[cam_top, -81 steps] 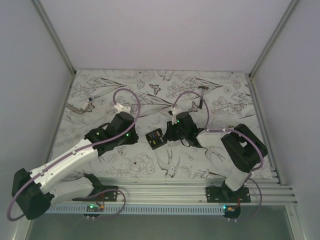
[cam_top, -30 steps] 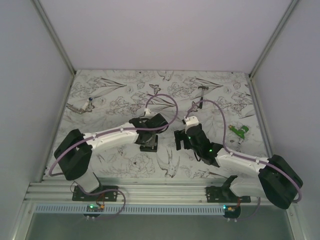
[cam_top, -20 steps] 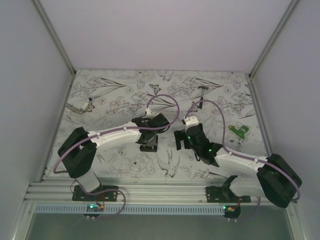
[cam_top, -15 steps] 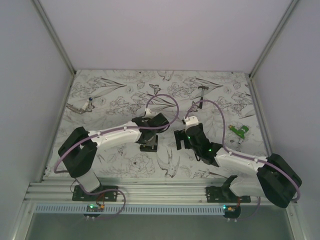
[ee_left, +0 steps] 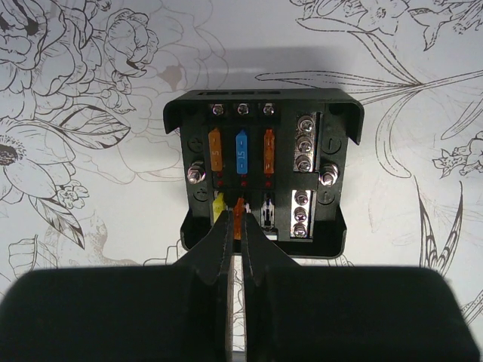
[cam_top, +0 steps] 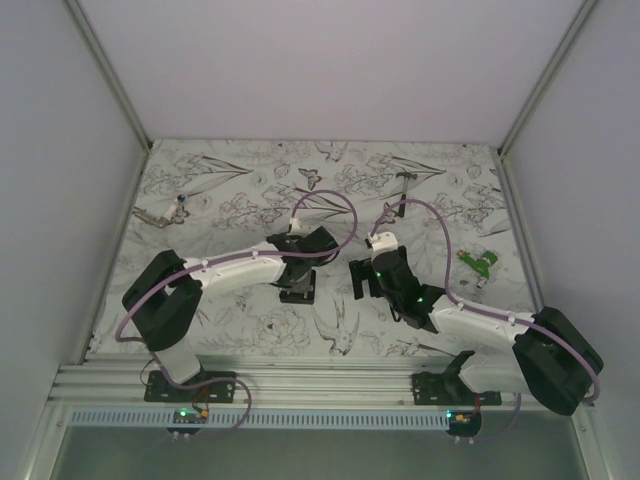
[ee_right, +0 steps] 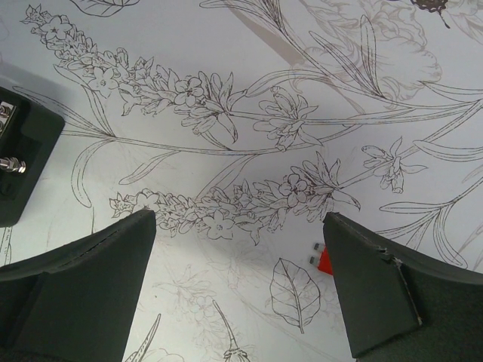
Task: Snap on the fuse box
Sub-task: Install the fuse at the fuse box base.
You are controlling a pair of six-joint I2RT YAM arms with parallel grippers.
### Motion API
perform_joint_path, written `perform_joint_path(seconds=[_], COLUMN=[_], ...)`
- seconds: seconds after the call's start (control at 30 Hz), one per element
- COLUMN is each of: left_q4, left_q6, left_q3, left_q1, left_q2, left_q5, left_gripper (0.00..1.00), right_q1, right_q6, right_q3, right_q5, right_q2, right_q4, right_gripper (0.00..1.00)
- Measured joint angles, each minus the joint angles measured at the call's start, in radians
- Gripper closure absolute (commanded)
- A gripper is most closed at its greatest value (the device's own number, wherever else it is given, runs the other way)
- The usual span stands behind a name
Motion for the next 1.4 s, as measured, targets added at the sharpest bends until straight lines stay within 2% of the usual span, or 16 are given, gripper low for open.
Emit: perform_joint_path(seconds=[1.4], left_q4=[0.018], left_q6=[-0.022], left_q3=[-0.016], left_q1=[-0.003], left_q2=[-0.001], left_q5=[-0.001], left_gripper=[1.0], right_q1=[0.0], right_q6=[0.0], right_q3=[0.0], right_q5=[-0.013], right_q2=[0.028], right_q4=[0.0], right_gripper=[0.01])
